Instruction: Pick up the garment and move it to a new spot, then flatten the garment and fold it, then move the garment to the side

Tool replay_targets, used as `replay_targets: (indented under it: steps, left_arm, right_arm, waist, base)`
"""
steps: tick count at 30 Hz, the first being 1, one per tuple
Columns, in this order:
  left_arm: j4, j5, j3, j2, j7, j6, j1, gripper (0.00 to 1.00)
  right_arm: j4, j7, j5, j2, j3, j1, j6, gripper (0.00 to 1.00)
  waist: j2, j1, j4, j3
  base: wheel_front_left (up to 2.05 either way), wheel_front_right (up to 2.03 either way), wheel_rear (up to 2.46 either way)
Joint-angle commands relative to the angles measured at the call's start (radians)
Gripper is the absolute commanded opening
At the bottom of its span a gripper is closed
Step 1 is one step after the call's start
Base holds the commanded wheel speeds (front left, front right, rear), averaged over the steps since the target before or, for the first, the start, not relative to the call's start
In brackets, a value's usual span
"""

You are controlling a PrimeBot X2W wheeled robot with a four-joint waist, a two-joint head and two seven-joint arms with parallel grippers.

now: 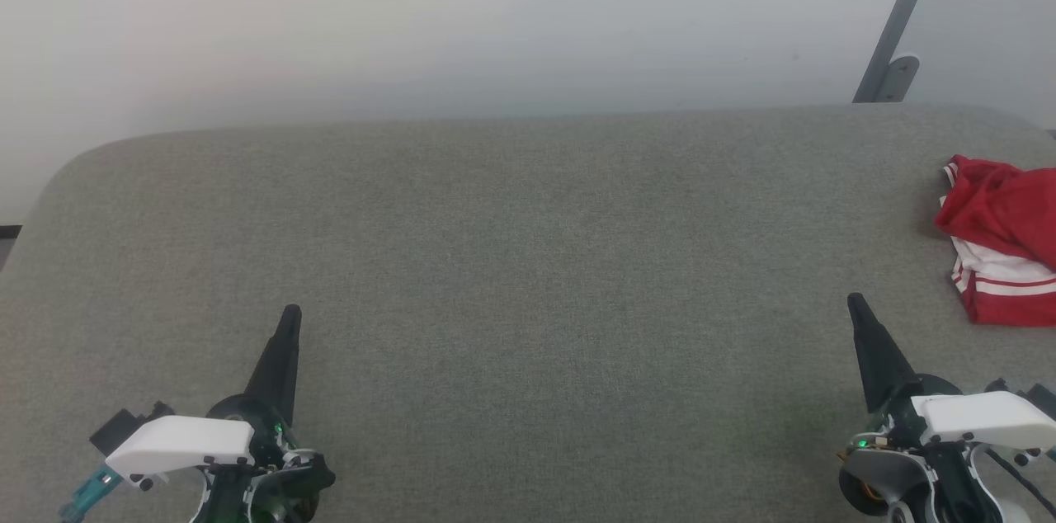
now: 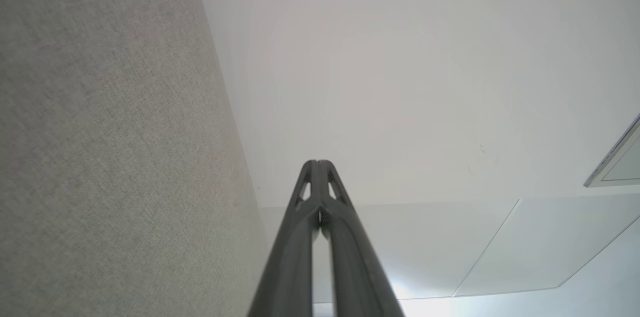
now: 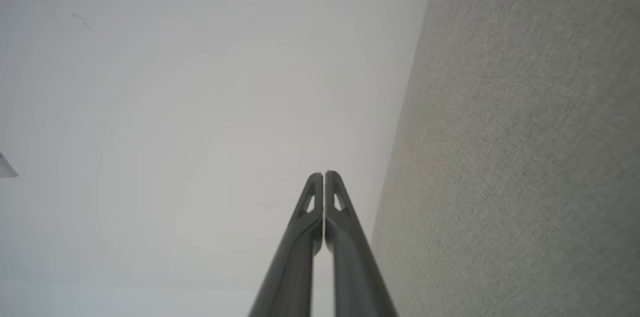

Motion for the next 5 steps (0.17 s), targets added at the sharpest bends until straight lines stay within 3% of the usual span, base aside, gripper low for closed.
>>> replay_targets:
  steps: [1,5]
  left_arm:
    - [0.000,-0.004,0.002,-0.002,0.003,-0.003,-0.012,0.00]
    - [0.000,-0.004,0.002,-0.002,0.003,-0.003,-0.012,0.00]
  right_arm:
    - [-0.004,0.003,0.004,0.003,0.000,-0.005,0.000,0.00]
    - [-0.004,0.003,0.004,0.003,0.000,-0.005,0.000,0.00]
  waist:
    - [-0.0001,0.0000,0.000,0.000]
    - [-0.0001,0.0000,0.000,0.000]
  base:
    - [0.00,0.00,0.00]
    - [0.00,0.00,0.00]
